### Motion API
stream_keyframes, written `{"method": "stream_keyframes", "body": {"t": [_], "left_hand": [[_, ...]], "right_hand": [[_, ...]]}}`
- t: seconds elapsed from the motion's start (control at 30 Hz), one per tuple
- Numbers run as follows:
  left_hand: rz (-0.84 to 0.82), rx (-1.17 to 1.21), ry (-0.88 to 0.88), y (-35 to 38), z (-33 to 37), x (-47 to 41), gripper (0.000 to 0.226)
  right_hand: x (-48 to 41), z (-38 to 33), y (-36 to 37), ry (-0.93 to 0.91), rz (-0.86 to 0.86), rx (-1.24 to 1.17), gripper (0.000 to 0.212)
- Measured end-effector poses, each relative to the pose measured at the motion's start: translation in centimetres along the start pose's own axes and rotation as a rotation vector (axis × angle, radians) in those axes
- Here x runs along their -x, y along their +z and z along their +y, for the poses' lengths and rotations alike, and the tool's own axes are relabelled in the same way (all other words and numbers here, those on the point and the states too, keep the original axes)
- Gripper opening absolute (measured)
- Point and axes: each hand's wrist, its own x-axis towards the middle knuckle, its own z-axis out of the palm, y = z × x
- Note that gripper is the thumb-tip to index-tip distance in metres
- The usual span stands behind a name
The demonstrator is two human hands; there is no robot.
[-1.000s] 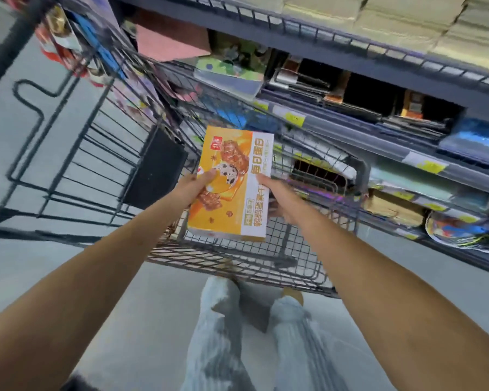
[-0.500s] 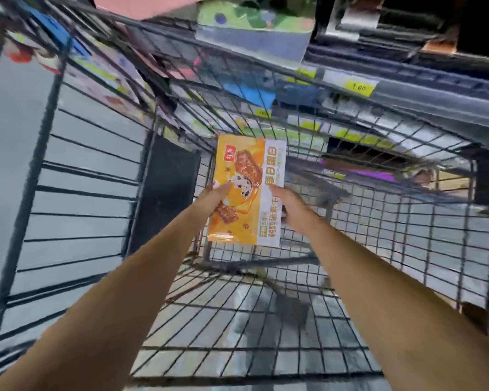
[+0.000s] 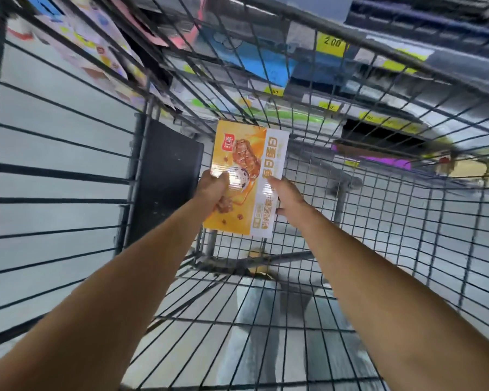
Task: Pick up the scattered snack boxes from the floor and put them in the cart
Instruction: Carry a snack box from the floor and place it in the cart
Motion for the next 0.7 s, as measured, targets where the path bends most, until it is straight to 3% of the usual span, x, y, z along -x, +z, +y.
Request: {"method": "stream_keyframes", "body": {"t": [0.27, 0.4, 0.7], "left_hand": [[0.021, -0.052, -0.006, -0.1, -0.3, 0.5, 0.016], [0.014, -0.024, 0.031, 0.0, -0.6, 0.3, 0.029], [-0.008, -0.006, 0.129, 1.6, 1.2, 5.9, 0.047]], "right_hand": [[0.3, 0.6, 0.8, 0.015, 0.063, 0.023, 0.024], [0.6, 0.7, 0.5, 0.021, 0.046, 0.01, 0.02], [5.7, -1.1, -1.9, -0.092, 0.078, -0.042, 0.049]]}}
